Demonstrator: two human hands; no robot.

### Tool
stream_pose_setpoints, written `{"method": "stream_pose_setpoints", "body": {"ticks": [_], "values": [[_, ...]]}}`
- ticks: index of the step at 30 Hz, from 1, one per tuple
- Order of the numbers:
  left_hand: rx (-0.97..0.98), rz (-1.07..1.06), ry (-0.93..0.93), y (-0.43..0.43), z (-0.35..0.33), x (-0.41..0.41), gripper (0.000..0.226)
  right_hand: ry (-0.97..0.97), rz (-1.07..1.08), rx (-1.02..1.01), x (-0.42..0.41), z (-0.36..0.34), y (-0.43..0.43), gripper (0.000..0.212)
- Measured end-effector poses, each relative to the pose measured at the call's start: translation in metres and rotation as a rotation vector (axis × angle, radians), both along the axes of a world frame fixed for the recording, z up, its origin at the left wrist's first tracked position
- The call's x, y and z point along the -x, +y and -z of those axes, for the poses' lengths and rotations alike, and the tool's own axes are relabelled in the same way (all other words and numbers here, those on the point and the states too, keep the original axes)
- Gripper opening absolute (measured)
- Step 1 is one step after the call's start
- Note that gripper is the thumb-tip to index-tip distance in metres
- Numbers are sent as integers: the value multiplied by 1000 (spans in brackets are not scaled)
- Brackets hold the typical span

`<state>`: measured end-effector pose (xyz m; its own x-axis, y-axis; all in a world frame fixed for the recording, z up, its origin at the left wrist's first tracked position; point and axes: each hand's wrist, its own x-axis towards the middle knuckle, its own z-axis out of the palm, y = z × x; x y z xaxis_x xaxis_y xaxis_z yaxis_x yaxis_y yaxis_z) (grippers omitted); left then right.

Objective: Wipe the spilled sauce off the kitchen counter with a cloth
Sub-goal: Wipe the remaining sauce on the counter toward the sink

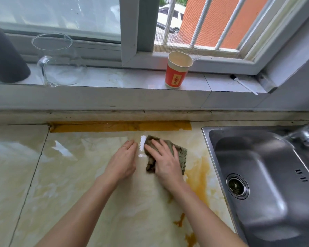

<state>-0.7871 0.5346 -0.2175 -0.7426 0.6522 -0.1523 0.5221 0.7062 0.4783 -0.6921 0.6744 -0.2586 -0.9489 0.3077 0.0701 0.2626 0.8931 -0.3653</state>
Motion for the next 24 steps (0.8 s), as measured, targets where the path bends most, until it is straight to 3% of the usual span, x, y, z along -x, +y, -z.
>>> {"method": "stream_pose_setpoints", "body": {"ticks": [5, 11, 17, 21, 24], "values": [[-113, -160, 49, -34, -1, -25, 53, 68, 304, 142, 9, -4, -13, 50], [-166, -204, 31, -48, 1, -50, 51, 165, -50, -4, -30, 8, -70, 50], [-149, -207, 55, -77, -5, -60, 54, 149, 315, 189, -32, 4, -63, 48], [-122, -187, -5, -85, 0, -70, 48, 65, 97, 39, -66, 1, -130, 53], [-100, -160, -45, -86, 2, -79, 45, 45, -16, -44, -91, 4, -133, 62]]}}
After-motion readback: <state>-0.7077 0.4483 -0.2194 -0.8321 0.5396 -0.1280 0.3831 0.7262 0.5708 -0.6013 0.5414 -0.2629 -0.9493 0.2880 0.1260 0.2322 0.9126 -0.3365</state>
